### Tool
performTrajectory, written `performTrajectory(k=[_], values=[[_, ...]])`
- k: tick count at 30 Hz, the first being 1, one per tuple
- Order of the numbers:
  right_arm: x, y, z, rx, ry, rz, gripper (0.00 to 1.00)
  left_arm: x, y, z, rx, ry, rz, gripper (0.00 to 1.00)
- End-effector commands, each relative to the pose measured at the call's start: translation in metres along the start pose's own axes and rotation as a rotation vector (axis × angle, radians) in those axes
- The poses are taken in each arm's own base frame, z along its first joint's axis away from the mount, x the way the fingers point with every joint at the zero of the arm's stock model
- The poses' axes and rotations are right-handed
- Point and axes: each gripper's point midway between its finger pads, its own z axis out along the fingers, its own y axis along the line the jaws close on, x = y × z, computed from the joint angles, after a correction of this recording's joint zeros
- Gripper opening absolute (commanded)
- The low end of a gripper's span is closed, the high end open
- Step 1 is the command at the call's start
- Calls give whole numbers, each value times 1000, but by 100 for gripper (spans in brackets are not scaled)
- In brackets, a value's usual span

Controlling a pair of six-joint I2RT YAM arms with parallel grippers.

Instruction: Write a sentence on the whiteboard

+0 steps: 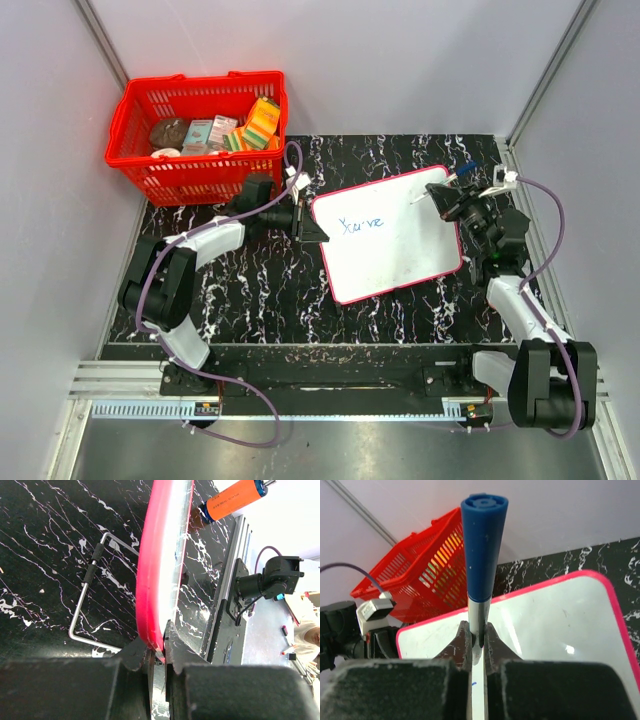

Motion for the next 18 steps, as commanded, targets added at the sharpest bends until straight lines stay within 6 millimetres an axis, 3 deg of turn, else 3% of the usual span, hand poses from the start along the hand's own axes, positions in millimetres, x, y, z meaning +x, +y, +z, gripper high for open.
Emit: performTrajectory(k=[1, 7, 12, 16, 18], values=[[20, 0, -5, 10, 65, -84, 0, 50, 33, 14, -119, 132, 52, 0], [41, 20, 0, 66, 90, -243, 0, 51, 34, 15, -122, 137, 52, 0], [30, 11, -8, 160, 15, -293, 0, 49, 31, 14, -124, 145, 61, 0], [23, 15, -13, 162, -3, -294, 0, 41, 25, 6, -148, 177, 65, 0], [21, 20, -14, 147, -6, -288, 0, 22, 25, 0, -176, 165, 99, 0]])
